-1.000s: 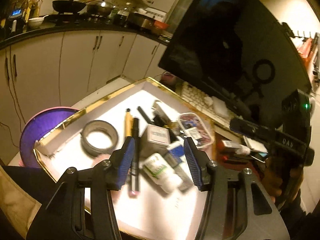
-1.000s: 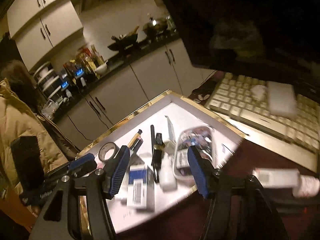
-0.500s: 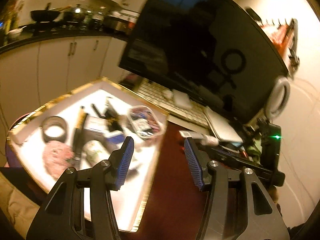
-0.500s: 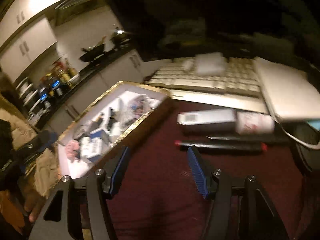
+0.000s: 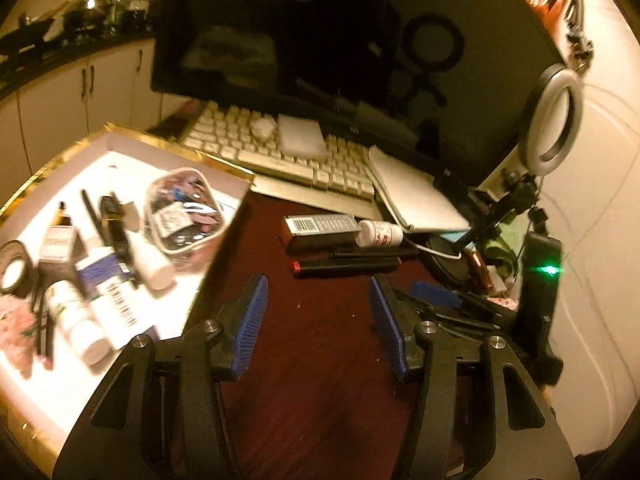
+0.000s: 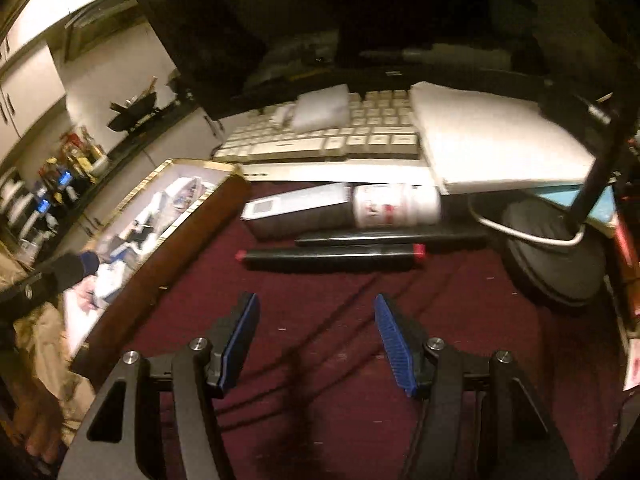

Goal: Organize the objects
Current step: 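Move both tools back over the desk toward the remaining markers, then grasp the black red-capped marker with the left tool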

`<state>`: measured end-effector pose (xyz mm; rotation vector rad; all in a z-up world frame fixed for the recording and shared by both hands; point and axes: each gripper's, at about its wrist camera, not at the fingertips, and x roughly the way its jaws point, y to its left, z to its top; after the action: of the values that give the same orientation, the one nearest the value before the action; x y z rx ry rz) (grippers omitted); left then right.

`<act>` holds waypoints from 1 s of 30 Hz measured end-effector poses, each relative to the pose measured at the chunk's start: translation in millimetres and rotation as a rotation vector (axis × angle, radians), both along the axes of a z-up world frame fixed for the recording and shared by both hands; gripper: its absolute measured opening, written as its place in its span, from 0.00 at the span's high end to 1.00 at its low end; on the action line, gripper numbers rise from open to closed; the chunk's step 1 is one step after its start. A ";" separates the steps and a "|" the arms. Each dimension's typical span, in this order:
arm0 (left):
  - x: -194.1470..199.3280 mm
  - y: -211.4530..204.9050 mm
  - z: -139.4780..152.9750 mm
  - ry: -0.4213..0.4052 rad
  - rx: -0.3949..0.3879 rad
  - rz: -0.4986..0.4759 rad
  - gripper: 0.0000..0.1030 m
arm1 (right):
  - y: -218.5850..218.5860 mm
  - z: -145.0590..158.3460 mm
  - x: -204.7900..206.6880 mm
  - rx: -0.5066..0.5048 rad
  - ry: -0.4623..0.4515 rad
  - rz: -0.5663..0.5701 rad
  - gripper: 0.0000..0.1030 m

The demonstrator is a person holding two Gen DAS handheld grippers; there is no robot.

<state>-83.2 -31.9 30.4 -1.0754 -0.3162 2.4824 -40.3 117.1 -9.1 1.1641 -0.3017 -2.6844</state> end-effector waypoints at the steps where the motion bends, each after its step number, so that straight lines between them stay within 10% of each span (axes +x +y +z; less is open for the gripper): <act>1: -6.2 4.8 -3.6 -0.017 -0.004 -0.002 0.49 | 1.7 -0.9 0.4 0.019 0.005 -0.007 0.41; 30: -79.8 113.7 -63.9 -0.132 -0.289 -0.254 0.50 | 38.1 -20.7 -6.7 -0.020 -0.050 -0.091 0.41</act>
<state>-163.0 81.8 -33.5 -1.3078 0.1404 2.2786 -47.0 155.2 -29.8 1.2425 -0.3981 -2.7262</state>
